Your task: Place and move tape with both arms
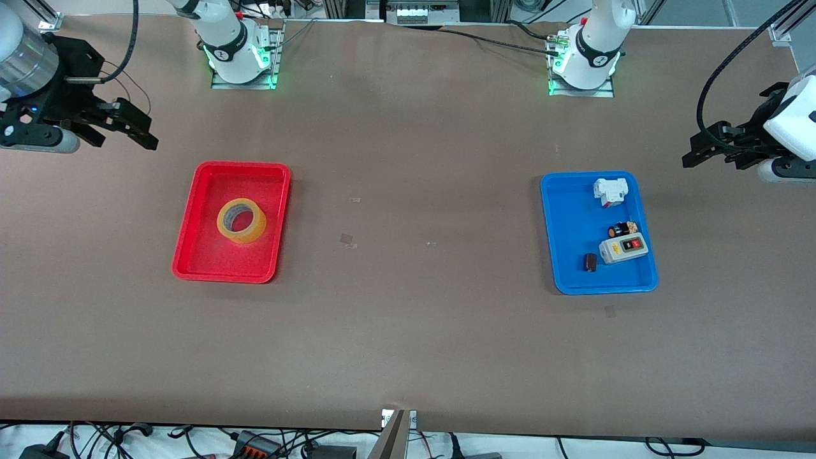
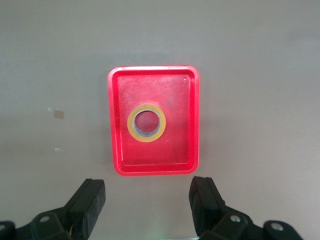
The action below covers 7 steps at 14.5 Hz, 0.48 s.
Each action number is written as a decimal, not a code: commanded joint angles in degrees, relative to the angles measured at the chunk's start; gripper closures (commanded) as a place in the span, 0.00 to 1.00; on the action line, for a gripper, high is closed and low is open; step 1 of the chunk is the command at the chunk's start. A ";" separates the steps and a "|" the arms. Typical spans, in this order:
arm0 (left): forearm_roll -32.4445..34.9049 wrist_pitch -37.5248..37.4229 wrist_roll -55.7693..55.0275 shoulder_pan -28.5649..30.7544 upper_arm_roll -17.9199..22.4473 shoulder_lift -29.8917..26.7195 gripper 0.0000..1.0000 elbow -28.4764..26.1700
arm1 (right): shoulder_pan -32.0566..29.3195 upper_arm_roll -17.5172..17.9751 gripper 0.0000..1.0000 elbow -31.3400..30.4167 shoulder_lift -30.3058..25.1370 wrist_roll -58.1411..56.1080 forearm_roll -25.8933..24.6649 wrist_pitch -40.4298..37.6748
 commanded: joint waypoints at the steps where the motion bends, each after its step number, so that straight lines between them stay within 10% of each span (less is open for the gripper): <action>1: 0.61 -1.01 0.48 0.08 -0.08 0.79 0.00 2.00 | -0.67 -1.76 0.01 2.76 0.63 -2.90 0.34 -0.79; 7: 0.43 -1.01 0.48 0.08 -0.08 0.79 0.00 2.00 | -0.06 -3.34 0.02 3.21 0.37 -2.64 0.43 -3.34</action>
